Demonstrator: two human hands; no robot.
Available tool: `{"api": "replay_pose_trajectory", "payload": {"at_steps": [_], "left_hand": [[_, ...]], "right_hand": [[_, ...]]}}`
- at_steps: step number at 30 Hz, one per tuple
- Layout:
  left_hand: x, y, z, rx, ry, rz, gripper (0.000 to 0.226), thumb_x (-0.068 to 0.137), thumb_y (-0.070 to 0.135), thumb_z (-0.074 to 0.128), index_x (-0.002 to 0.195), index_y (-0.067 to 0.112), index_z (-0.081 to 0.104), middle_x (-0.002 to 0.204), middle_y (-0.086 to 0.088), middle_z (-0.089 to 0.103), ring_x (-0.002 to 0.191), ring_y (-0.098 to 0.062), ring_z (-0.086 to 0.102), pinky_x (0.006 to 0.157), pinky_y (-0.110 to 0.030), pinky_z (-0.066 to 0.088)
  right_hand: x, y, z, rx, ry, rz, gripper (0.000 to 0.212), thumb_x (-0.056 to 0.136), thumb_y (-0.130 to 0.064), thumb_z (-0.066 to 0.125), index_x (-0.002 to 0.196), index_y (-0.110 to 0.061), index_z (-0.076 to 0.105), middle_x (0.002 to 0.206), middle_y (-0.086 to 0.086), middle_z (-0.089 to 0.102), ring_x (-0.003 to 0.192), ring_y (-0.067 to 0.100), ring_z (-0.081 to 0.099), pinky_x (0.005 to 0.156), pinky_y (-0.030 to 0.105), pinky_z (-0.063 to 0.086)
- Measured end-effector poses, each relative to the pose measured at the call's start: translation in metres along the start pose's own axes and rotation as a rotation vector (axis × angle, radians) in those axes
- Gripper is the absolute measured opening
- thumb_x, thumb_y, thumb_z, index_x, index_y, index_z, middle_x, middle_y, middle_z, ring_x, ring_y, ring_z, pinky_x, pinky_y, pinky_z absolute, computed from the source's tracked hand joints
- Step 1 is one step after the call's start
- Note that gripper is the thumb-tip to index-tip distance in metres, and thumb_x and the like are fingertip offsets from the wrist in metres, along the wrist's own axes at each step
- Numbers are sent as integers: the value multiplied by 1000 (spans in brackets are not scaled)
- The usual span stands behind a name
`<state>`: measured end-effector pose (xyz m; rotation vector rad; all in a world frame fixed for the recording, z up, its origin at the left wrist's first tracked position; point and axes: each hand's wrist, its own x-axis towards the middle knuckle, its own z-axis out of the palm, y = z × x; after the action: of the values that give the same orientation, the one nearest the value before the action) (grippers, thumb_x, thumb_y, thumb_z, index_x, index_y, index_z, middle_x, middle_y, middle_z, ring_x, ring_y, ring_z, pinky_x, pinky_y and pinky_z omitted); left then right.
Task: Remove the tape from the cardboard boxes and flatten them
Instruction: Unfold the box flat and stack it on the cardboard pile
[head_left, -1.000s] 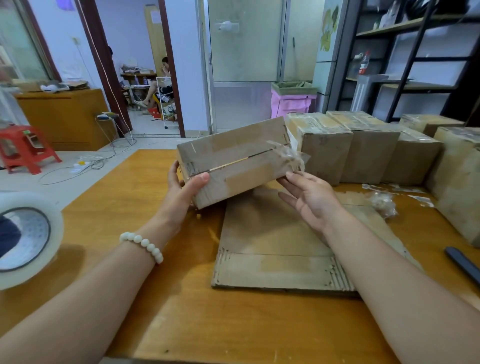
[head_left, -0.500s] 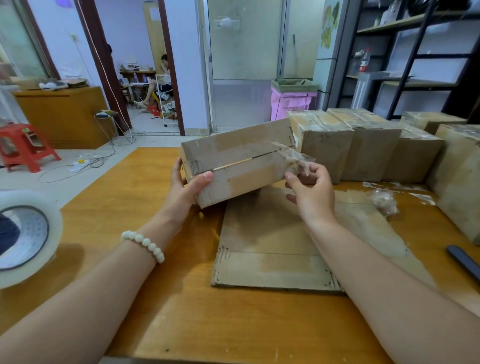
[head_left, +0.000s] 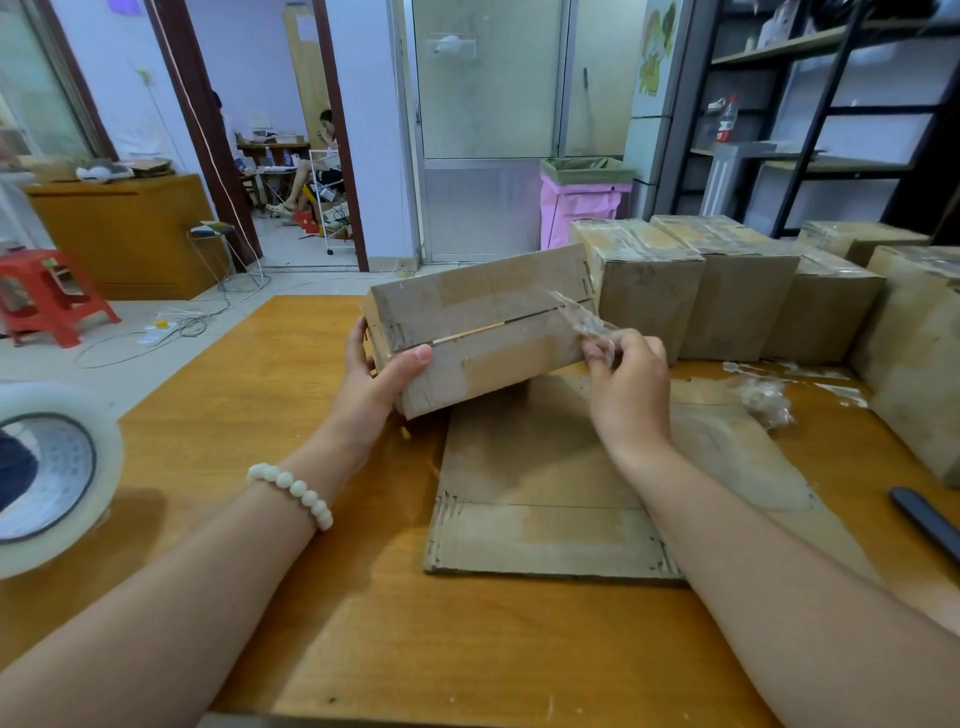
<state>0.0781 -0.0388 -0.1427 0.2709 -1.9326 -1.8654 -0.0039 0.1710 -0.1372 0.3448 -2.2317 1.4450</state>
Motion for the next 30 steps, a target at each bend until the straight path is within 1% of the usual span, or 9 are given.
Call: {"api": "replay_pose_trajectory", "payload": {"at_steps": [5, 10, 14, 16, 19, 22, 26, 28, 30], "left_hand": [[-1, 1, 3, -18, 15, 1, 125, 45, 58, 73, 151, 36, 9, 139, -6, 46, 112, -16, 57, 77, -26, 51], [-1, 2, 4, -53, 43, -3, 110, 68, 43, 78, 152, 31, 9, 139, -8, 46, 103, -12, 57, 76, -25, 49], [-3, 3, 12, 26, 84, 10, 122, 53, 59, 78, 150, 38, 6, 140, -6, 43, 119, -24, 53, 96, -45, 50], [-2, 4, 13, 43, 100, 12, 129, 44, 64, 76, 149, 38, 7, 140, -6, 43, 123, -27, 51, 101, -51, 47], [-1, 7, 9, 10, 96, 8, 128, 43, 62, 73, 151, 34, 9, 137, -5, 45, 117, -23, 54, 96, -44, 51], [1, 5, 5, -15, 75, 2, 116, 57, 52, 73, 152, 32, 8, 132, -3, 47, 107, -12, 56, 83, -31, 51], [0, 3, 4, -15, 61, -9, 109, 63, 50, 67, 153, 32, 7, 130, -2, 48, 103, -10, 56, 77, -27, 49], [-1, 3, 2, -10, 54, -17, 116, 58, 58, 70, 153, 34, 7, 129, -2, 48, 104, -11, 56, 76, -27, 48], [-1, 3, 1, -9, 50, -22, 112, 62, 57, 68, 153, 34, 7, 129, -2, 49, 103, -11, 56, 75, -28, 48]], "right_hand": [[3, 6, 6, -75, 82, -178, 13, 93, -2, 53, 81, 1, 57, 82, 10, 50, 73, 20, 42, 61, 21, 22], [0, 1, 5, -8, 8, -150, 12, 94, -7, 52, 83, -5, 56, 85, 10, 61, 79, 23, 54, 63, 24, 31], [-15, -16, 19, 16, -135, -176, 11, 90, -7, 57, 83, -13, 61, 84, -1, 59, 97, 27, 55, 84, 30, 42], [-15, -21, 22, 89, -146, -89, 10, 92, -10, 57, 83, -14, 57, 81, -5, 56, 86, 18, 53, 73, 17, 39], [-4, -13, 12, 186, -81, 117, 7, 93, -17, 56, 87, -16, 54, 78, -10, 53, 78, 11, 50, 61, 16, 33], [2, -1, 5, 207, -97, 240, 8, 92, -22, 59, 95, -15, 56, 82, -9, 54, 84, 12, 52, 71, 20, 35], [4, 4, 5, 237, -166, 276, 24, 93, -26, 60, 112, -12, 64, 97, -3, 64, 93, 14, 59, 87, 32, 50], [5, 5, 5, 267, -144, 275, 23, 92, -23, 60, 109, -9, 68, 99, 1, 68, 96, 17, 62, 93, 39, 51], [7, 7, 5, 276, -118, 284, 17, 92, -23, 60, 99, -11, 71, 92, -1, 69, 93, 16, 63, 90, 36, 51]]}}
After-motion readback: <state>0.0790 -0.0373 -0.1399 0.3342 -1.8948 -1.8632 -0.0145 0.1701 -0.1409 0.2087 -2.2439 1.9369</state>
